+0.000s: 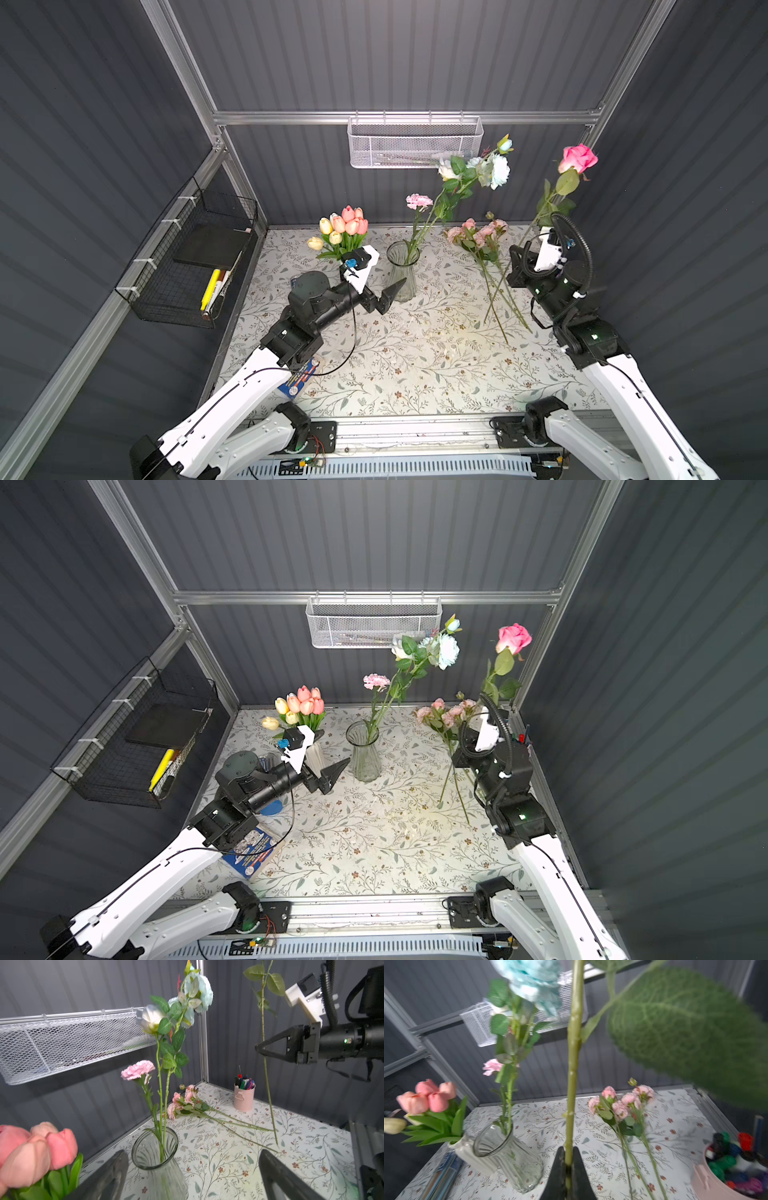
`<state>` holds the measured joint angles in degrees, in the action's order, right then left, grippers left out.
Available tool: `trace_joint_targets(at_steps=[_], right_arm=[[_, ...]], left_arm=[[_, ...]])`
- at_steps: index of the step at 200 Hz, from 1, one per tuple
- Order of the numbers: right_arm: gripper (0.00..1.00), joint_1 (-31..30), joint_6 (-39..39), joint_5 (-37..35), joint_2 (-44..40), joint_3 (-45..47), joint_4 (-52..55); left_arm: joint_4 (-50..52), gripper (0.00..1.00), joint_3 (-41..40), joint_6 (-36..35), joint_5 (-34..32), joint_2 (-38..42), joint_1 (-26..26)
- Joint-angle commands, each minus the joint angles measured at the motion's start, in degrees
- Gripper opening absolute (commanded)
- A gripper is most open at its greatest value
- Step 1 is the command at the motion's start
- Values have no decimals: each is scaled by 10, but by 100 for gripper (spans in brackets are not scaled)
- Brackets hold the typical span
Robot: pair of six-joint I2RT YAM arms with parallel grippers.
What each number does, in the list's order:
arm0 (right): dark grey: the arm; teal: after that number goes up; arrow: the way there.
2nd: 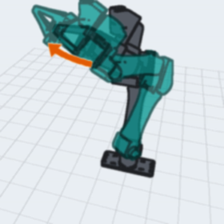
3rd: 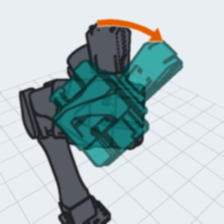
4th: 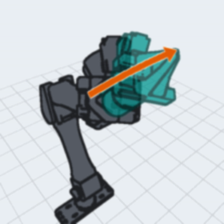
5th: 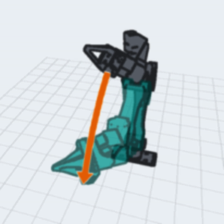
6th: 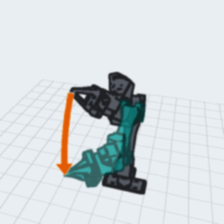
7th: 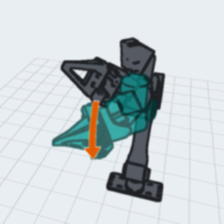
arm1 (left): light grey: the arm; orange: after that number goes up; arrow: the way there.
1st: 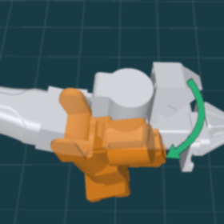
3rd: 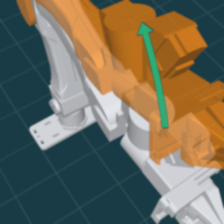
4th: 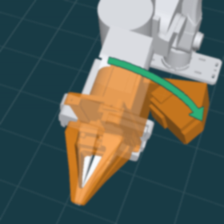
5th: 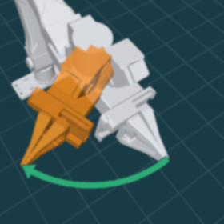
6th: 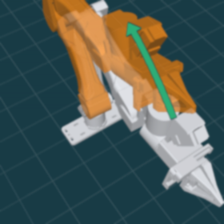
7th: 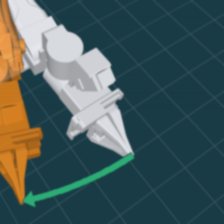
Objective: Pick out pink flowers from the vase
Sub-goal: Place the flower at the center of the board.
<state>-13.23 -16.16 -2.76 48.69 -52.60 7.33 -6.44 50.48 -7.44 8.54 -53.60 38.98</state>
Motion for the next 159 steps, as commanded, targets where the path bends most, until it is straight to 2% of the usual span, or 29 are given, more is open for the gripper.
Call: trace_joint_targets(at_steps=[1, 27, 51, 63, 76, 89, 106, 159], right_arm=[[0, 15, -20, -28, 30, 7, 24], [0, 51, -50, -17, 74, 24, 18], [0, 80, -61, 45, 148, 9, 29], [0, 87, -39, 76, 202, -34, 69], [0, 85, 25, 117, 279, -100, 140], [0, 78, 66, 103, 338, -156, 203], [0, 74, 97, 102, 388, -183, 214], [0, 72, 93, 123, 538, -290, 299]], left_arm=[[-21, 99, -22, -28, -28, 9, 3], [-32, 99, -45, -25, -11, 5, 3], [-35, 99, -57, -28, 4, 9, 3], [-44, 99, -64, -25, 6, 16, 3], [-56, 99, -72, -7, 8, 20, 3], [-62, 99, -73, 9, 16, 15, 3], [-65, 99, -64, 2, 11, 7, 3], [-67, 99, -78, 26, 23, 27, 5]])
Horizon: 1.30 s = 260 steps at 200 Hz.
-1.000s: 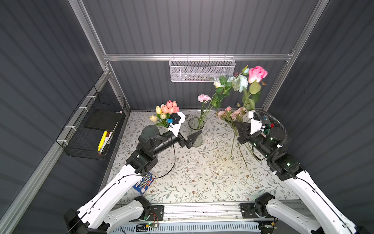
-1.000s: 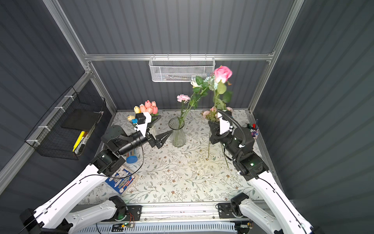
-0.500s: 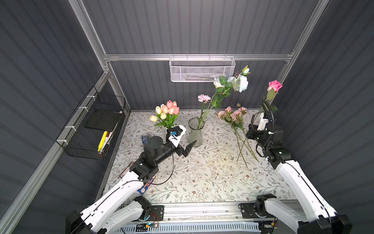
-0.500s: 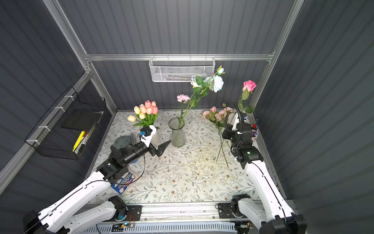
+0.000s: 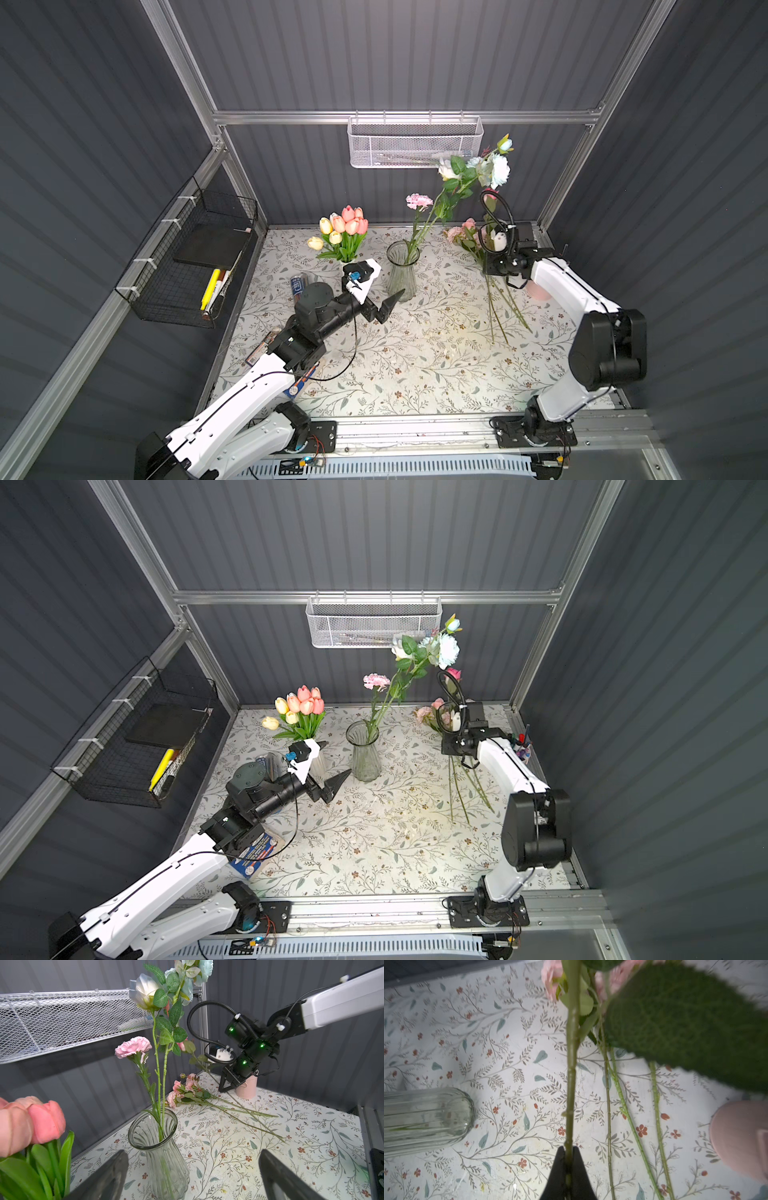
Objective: Pick out pink flowers from the vase
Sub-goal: Place the flower at the center of the board.
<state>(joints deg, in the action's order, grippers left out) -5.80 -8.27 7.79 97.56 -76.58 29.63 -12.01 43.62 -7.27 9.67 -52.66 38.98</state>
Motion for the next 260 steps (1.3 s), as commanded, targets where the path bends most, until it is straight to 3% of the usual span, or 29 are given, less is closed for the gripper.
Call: trace_joint_targets(at_steps=[1, 122, 189, 227, 260], right_arm=[[0, -3, 15, 17, 51, -53, 77], [0, -38, 40, -71, 256, -186, 133], [32, -37, -11, -112, 272, -202, 118], [44, -37, -31, -111, 213, -142, 61], [52, -39, -44, -51, 136, -68, -8]], left_arm=[[-11, 99, -9, 24, 12, 17, 5], [-20, 99, -11, 25, 11, 14, 6], [-21, 99, -10, 24, 12, 7, 6], [-21, 99, -10, 24, 12, 3, 6], [-22, 99, -10, 24, 19, 1, 6]])
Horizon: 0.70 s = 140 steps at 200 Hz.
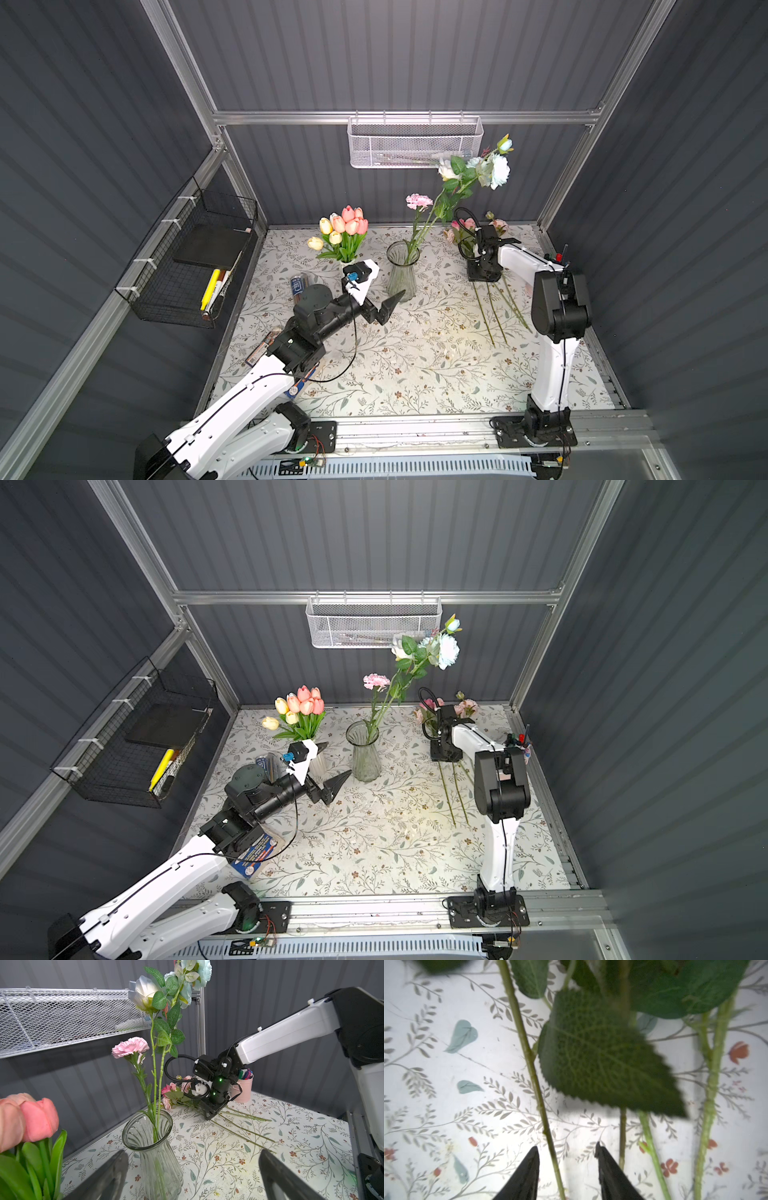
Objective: Pick out pink flowers from the vase
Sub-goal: Place the flower at the center of the board.
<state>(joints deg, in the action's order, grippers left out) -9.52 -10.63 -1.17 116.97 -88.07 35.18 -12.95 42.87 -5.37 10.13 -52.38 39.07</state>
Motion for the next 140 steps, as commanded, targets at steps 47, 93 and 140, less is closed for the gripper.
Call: trace_joint_targets(at_steps=[47, 93, 140], right_arm=[[52, -1, -81, 44, -199, 135, -124], [48, -88, -80, -12, -365, 236, -216], [46, -158, -100, -23, -497, 285, -204]], left_arm=[[13, 99, 14, 2, -7, -13, 4], [93, 91, 125, -6, 16, -109, 4], [160, 85, 302, 74, 20, -257, -26]])
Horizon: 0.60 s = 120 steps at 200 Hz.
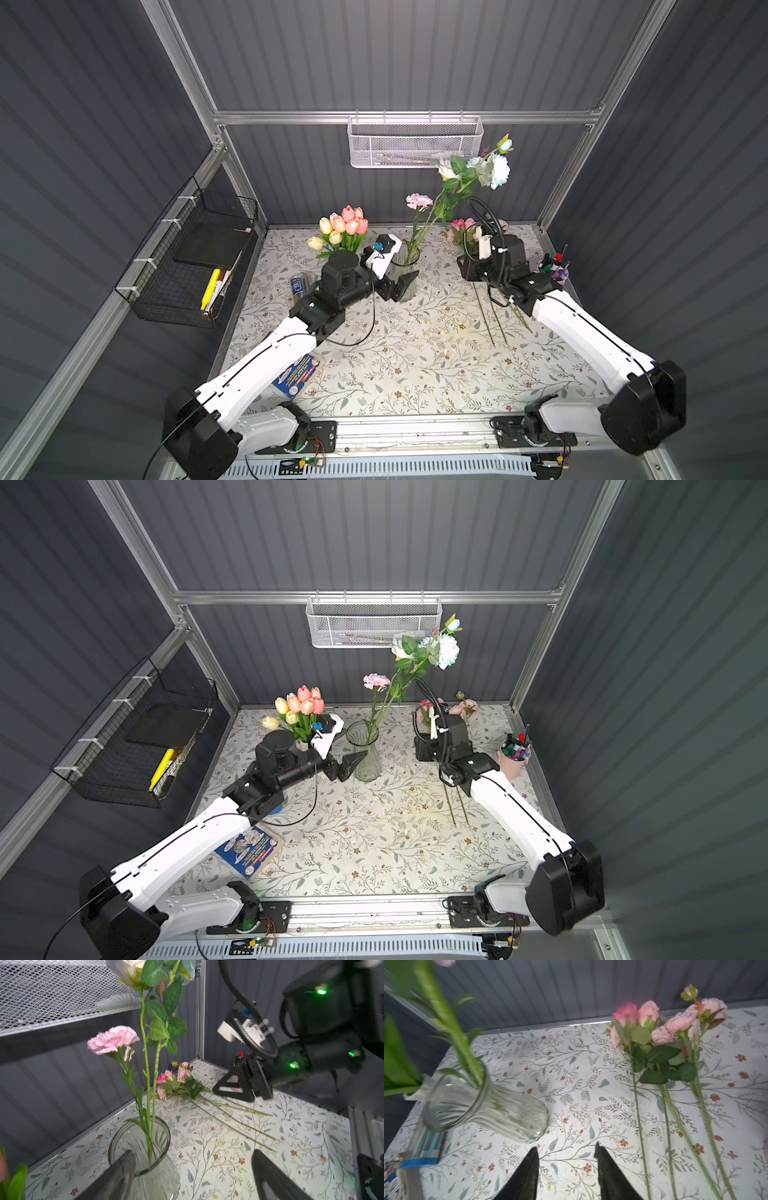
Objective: Pick out pink flowers from the vase
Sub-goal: Place the flower at the center of the board, then pick up the flower from the vase.
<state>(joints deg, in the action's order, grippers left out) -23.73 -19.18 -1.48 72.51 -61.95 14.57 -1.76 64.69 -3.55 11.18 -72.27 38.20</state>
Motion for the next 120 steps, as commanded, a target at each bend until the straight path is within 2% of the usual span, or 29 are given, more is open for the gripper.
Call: trace_joint_targets(at_steps=[1, 23, 44, 79, 120], right_arm=[[46, -17, -15, -19, -55, 25, 3], [45, -30, -21, 0, -108, 52, 16], [44, -33, -25, 13, -157, 74, 25], [44, -34, -18, 21, -206, 88, 33], [45, -34, -8, 35, -203, 77, 28]], left_arm=[[48, 85, 88, 58, 11, -61, -19], [91, 75, 191, 109, 19, -138, -42], [121, 67, 256, 133, 24, -195, -60], [167, 64, 339, 125, 33, -272, -73], [183, 63, 389, 113, 37, -329, -75]])
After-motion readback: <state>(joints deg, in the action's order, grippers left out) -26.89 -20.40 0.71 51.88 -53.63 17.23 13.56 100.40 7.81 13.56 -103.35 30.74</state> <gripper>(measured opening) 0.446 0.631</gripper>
